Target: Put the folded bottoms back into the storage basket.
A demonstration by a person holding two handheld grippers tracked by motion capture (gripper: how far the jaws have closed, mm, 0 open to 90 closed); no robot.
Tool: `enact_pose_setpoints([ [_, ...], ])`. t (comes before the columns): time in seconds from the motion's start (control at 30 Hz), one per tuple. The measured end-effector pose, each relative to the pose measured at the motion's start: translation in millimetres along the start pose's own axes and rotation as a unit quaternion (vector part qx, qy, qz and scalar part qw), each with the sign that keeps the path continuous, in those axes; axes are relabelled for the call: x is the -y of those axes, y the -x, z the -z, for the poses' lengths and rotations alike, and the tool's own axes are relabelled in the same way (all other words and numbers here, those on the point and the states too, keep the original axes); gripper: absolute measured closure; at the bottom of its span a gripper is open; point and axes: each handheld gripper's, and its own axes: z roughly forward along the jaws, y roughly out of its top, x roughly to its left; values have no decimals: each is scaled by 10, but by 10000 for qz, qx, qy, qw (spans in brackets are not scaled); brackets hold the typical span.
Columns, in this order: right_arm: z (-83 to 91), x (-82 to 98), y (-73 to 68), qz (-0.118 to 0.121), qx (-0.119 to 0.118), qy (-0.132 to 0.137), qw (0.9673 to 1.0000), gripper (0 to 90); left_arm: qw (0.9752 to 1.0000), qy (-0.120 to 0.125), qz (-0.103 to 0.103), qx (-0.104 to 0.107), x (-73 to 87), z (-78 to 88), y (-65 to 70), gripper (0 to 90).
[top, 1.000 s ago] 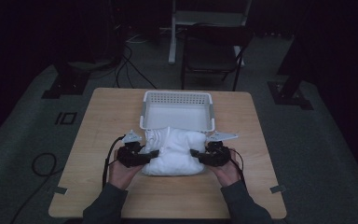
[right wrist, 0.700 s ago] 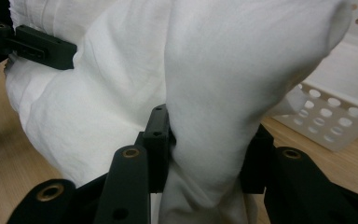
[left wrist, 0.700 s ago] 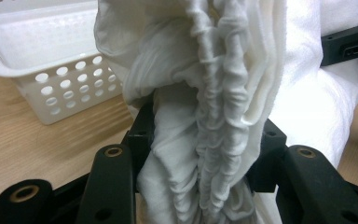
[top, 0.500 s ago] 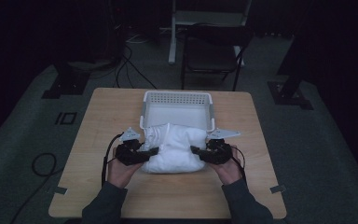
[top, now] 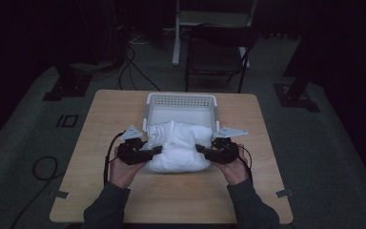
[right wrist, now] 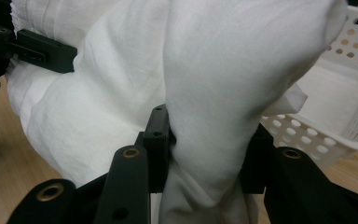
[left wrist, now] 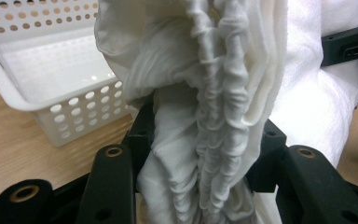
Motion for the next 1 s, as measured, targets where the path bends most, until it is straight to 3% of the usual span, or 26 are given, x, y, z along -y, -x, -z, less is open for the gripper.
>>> enact_pose_setpoints([
  [1.0,23,-225,101,20,110,193,9998,632,9999,118,-40,54,-286,0,-112,544],
])
